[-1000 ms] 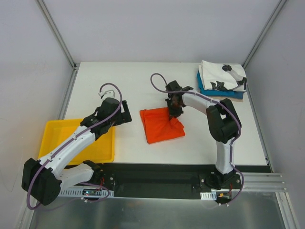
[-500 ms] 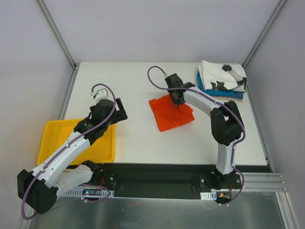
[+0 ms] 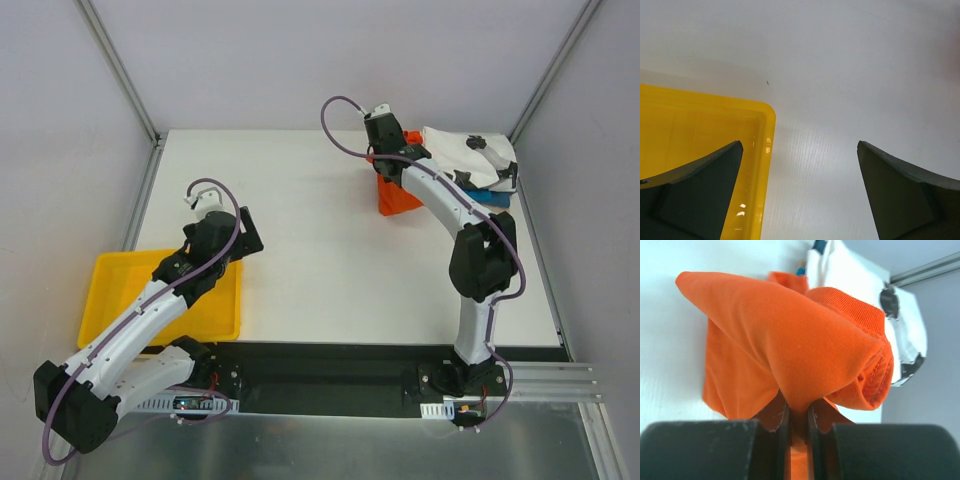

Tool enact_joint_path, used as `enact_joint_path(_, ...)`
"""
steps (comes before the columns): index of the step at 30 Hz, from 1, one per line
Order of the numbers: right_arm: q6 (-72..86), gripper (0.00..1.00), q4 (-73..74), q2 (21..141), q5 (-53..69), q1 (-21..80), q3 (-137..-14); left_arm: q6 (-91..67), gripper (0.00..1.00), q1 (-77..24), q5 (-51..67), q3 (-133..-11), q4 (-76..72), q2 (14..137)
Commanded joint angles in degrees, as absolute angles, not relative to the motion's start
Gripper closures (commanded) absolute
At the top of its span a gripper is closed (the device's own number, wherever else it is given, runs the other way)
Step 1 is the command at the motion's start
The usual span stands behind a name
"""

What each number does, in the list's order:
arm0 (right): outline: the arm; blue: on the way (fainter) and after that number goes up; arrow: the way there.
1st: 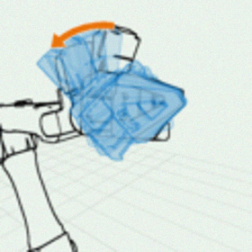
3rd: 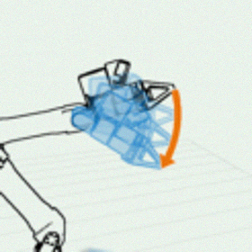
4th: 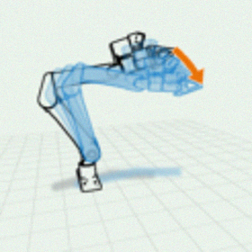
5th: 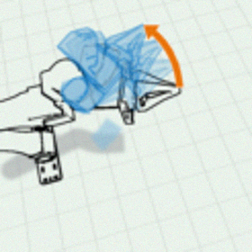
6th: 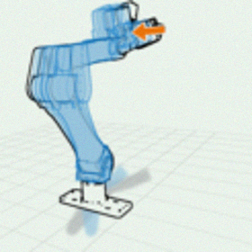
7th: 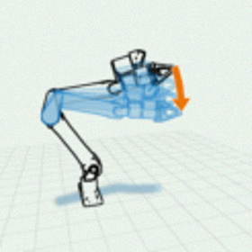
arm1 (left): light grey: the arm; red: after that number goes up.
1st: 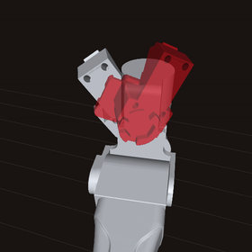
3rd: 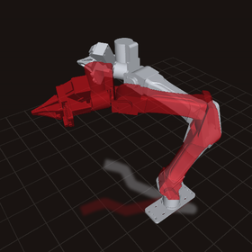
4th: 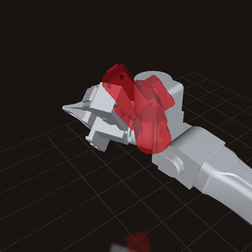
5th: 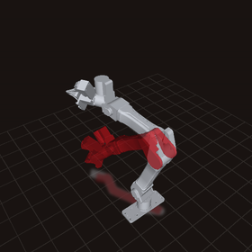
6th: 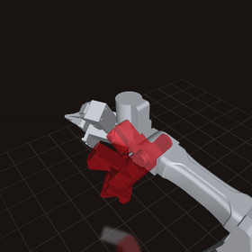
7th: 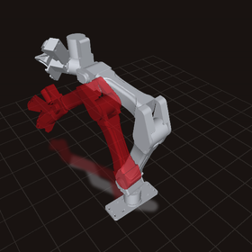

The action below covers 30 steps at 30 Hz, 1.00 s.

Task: Fold and stack the t-shirts
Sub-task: Neatly place the folded tshirt to the corner

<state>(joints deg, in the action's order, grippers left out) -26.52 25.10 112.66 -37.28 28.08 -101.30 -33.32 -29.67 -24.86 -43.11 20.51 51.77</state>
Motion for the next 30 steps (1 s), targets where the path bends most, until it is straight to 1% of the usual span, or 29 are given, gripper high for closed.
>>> enact_joint_path(1, -33.7, 0.99, 21.4, 113.6, -40.7, 26.7, -106.3, -31.7, 0.01, -30.0, -26.8, -43.2, 21.1, 52.9)
enact_joint_path(5, -38.3, 0.99, 21.4, 114.7, -40.9, 25.3, -110.9, -31.6, 0.01, -30.0, -26.6, -43.9, 21.1, 53.9)
enact_joint_path(12, -41.5, 0.99, 24.3, 116.2, -42.9, 24.3, -117.4, -31.6, 0.01, -30.0, -26.9, -43.8, 21.1, 53.8)
enact_joint_path(30, -40.2, 0.99, 26.6, 110.6, -40.9, 19.6, -119.1, -31.7, 0.01, -29.9, -25.2, -45.3, 21.0, 55.6)
